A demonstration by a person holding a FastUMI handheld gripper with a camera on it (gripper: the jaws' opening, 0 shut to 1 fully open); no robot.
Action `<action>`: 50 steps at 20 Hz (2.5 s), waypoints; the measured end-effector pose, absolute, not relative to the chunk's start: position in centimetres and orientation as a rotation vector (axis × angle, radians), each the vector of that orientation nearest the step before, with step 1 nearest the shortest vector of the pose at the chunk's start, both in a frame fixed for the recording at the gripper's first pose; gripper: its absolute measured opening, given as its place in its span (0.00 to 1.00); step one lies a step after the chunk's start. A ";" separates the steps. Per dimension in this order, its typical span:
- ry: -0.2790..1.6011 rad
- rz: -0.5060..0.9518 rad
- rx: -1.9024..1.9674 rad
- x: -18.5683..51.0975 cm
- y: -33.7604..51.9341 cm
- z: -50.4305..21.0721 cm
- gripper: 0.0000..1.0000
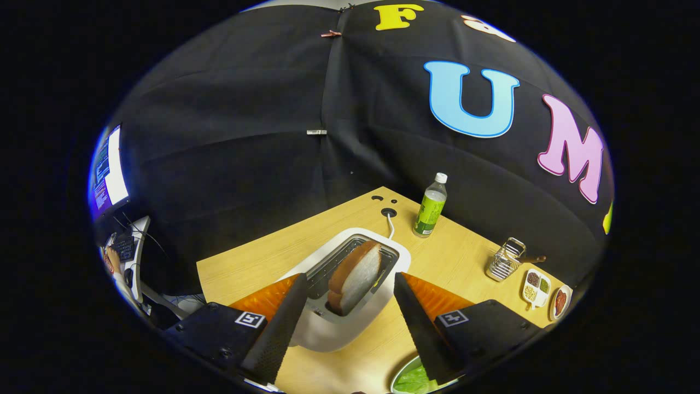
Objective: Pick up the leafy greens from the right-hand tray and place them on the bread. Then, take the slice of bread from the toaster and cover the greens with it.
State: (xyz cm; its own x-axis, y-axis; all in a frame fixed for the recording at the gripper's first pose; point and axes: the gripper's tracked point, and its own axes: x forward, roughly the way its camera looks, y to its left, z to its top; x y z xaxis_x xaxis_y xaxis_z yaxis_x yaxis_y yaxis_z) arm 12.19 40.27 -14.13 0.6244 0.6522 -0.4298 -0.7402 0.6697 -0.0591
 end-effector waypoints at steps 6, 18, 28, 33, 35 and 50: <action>0.405 0.752 -0.278 14.1 41.7 -16.4 0.98; 0.358 0.736 -0.304 14.3 42.6 -17.2 0.30; 0.383 0.775 -0.244 13.9 42.2 -15.5 0.13; 0.322 0.767 -0.187 14.0 40.6 -10.8 0.13; 0.300 0.752 -0.152 14.2 39.4 -8.3 0.13; 0.331 0.523 -0.026 15.3 23.3 -6.8 0.13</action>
State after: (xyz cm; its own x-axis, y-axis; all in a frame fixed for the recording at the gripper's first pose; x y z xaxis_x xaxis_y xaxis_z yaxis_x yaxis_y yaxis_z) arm 15.30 23.31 -6.75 0.8145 0.4860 -0.3168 -0.4942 0.8673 0.0598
